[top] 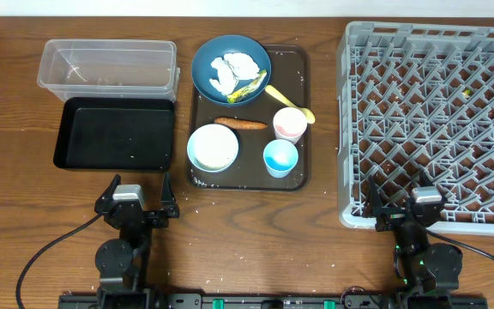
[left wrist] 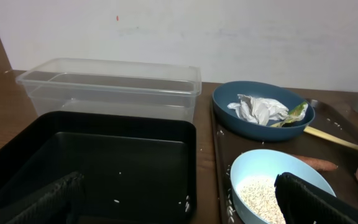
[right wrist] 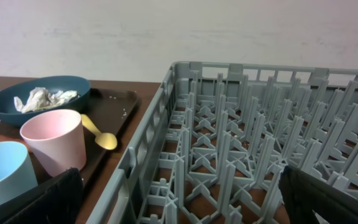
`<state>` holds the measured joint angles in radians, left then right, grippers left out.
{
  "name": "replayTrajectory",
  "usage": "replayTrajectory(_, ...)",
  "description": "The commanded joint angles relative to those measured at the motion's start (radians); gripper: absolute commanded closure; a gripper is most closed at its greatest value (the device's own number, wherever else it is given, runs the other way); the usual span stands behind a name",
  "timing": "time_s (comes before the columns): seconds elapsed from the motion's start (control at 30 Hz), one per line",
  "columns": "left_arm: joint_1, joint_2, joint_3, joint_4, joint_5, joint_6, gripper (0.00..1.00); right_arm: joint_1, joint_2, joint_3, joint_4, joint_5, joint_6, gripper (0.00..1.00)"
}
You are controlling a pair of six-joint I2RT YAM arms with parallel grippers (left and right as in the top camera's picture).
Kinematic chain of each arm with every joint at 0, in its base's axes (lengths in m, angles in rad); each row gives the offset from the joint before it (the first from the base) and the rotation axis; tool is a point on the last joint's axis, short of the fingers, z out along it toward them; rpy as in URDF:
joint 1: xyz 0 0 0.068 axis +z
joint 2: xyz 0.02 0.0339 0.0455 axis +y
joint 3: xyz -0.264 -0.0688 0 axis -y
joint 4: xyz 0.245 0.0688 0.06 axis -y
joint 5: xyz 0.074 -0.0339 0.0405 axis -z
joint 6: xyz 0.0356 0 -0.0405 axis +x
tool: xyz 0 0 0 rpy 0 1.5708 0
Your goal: Sort waste into correct bins and load items into the dishwasher rack
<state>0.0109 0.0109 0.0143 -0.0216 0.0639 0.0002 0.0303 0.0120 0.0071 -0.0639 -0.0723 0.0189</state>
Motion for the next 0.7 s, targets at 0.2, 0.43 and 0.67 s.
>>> replayTrajectory(0.2, -0.002, -0.010, -0.011, -0.041, 0.003, 0.003, 0.02, -0.003, -0.001, -0.002, -0.003, -0.007, 0.014, 0.01)
replayTrajectory(0.43, -0.002, -0.010, -0.011, -0.041, 0.003, 0.003, 0.18, -0.003, -0.001, -0.002, -0.004, -0.007, 0.014, 0.01)
replayTrajectory(0.67, -0.002, -0.010, -0.011, -0.041, 0.003, 0.003, 0.02, -0.003, -0.001, -0.002, -0.003, -0.007, 0.014, 0.01)
